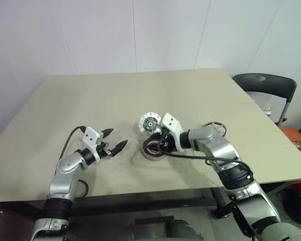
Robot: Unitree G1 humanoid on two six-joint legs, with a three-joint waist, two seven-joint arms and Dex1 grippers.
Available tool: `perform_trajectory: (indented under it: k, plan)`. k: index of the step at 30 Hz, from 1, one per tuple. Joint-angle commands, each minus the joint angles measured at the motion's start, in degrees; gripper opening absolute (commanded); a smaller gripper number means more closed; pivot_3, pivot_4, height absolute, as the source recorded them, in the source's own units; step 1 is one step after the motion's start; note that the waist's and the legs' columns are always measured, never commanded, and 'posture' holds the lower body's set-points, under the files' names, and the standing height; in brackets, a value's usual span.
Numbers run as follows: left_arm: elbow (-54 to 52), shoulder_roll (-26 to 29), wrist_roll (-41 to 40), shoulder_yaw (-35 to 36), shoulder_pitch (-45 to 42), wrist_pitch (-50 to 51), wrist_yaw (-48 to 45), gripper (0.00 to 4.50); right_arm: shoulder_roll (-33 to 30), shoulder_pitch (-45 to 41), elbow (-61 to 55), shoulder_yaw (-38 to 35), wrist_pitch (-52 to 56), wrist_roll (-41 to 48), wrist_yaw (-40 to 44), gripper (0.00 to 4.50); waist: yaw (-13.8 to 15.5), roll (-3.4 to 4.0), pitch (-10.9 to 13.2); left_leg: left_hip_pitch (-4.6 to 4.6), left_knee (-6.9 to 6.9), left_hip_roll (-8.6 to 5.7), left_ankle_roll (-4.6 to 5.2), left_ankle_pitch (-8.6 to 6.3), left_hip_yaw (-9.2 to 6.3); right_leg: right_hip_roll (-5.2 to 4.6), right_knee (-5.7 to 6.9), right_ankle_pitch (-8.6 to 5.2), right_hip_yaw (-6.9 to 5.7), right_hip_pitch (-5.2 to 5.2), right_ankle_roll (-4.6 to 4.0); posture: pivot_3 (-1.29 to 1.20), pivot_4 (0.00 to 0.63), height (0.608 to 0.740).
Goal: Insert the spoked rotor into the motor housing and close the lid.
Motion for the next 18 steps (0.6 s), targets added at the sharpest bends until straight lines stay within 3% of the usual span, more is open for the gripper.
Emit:
perform_trajectory:
  k: [1,10,18]
  plan:
    - [-2.7,1.8,-1.6,3.2,1.4,-0.3,0.1,4.50,-2.7,-1.1,1.1,-1.6,-1.8,1.3,1.7,2.52,0.0,0.00,0.0,-0.01,0.00,0.00,0.01,0.00,0.00,0.00,-0.01,0.00,0.00,-0.01,0.00,0.00,0.000,0.740]
    - [-2.1,4.0,-0.6,6.4,6.9,-1.8,2.1,4.50,-10.3,0.2,1.6,-3.1,-3.4,3.3,5.8,2.52,0.2,0.02,0.0,-0.01,0.01,0.01,0.27,-0.15,0.04,0.00,0.00,0.00,-0.01,0.02,0.00,0.00,0.000,0.740]
    - [4.6,1.1,2.8,5.2,3.5,-6.6,5.9,4.50,-11.0,0.2,2.1,-3.3,-4.0,3.3,4.5,2.52,0.1,0.01,0.0,0.03,0.01,0.01,0.25,-0.13,0.04,-0.01,0.02,0.00,-0.02,0.04,0.00,0.00,0.000,0.740]
